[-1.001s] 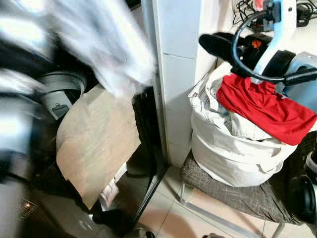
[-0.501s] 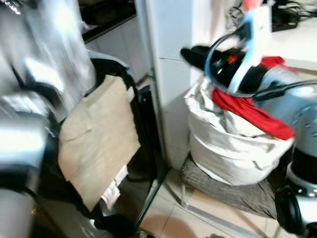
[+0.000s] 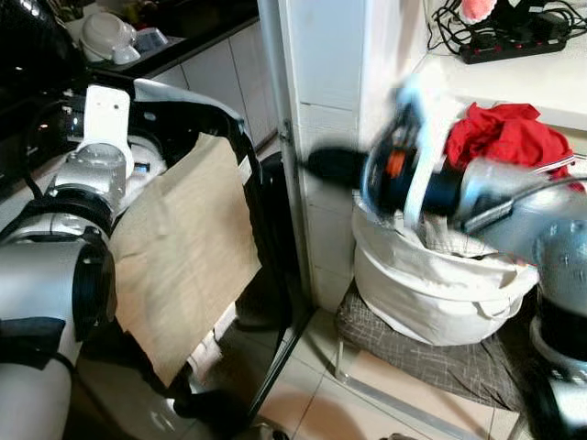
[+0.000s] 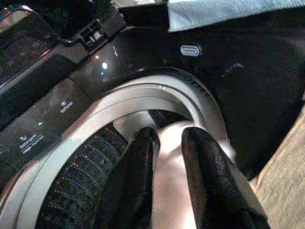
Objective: Clothes washing
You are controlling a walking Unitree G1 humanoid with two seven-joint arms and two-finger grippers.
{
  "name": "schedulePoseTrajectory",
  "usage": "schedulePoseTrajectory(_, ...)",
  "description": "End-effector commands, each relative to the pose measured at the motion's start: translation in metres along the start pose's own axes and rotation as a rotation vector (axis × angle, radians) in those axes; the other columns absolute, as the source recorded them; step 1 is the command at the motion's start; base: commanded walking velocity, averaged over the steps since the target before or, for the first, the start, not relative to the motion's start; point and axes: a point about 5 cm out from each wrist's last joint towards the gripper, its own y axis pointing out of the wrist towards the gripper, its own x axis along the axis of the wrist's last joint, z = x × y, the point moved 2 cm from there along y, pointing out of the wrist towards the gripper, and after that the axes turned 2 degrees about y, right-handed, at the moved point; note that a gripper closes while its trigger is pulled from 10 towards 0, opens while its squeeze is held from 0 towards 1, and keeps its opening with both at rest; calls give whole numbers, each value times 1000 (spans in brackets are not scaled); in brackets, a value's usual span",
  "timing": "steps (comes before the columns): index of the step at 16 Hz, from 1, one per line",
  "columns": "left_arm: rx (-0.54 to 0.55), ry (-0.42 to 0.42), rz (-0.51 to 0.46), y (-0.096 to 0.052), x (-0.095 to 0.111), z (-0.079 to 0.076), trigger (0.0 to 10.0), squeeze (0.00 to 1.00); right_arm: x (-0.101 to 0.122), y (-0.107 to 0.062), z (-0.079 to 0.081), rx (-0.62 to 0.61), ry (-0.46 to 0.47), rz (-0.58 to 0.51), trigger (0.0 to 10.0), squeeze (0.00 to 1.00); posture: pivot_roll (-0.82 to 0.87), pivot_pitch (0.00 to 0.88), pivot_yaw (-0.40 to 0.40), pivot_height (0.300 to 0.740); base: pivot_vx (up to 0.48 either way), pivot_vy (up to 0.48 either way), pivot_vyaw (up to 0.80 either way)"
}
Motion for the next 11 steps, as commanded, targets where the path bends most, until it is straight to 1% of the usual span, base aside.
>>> schedulePoseTrajectory(1,29,-24,-25,-1,12,12,10000,1000,-4,2,10,60,-23,35,10000,0,-181,0,157,740,0,0,0)
schedulePoseTrajectory(2,69,-4,-53,-2,20,21,10000,1000,-14,3,6,29,-54,90,10000,0,-179,0,153,740,0,0,0)
schedulePoseTrajectory(3,94,9,-73,-3,25,26,10000,1000,-15,5,1,-4,-52,90,10000,0,-177,0,154,740,0,0,0)
schedulePoseTrajectory(4,105,-8,-104,-5,35,30,10000,1000,-11,6,-12,-96,-39,57,10000,0,-171,0,153,740,0,0,0)
schedulePoseTrajectory(5,30,-54,-147,-6,44,19,10000,1000,-5,5,-33,-241,-33,-8,10000,0,-166,0,150,740,0,0,0)
schedulePoseTrajectory(6,-2,-72,-156,-6,47,14,10000,1000,-3,4,-40,-292,-33,-26,10000,0,-166,0,150,740,0,0,0)
schedulePoseTrajectory(7,-201,-195,-217,-10,58,-24,10000,0,-7,-7,-77,-555,-68,-19,10000,0,-170,0,164,740,0,0,0)
schedulePoseTrajectory(8,-272,-253,-230,-12,60,-39,10000,0,-10,-14,-91,-650,-95,-6,10000,0,-170,0,164,740,0,0,0)
schedulePoseTrajectory(9,-381,-255,-270,-18,61,-70,10000,0,-19,-26,-114,-778,-119,26,10000,1000,-191,0,178,740,0,0,0)
schedulePoseTrajectory(10,-533,-264,-345,-30,62,-109,10000,0,-29,-40,-139,-889,-138,61,10000,1000,-198,0,182,740,0,0,0)
schedulePoseTrajectory(11,-669,-314,-383,-41,64,-132,10000,0,-36,-51,-157,-960,-131,76,10000,1000,-199,0,177,740,0,0,0)
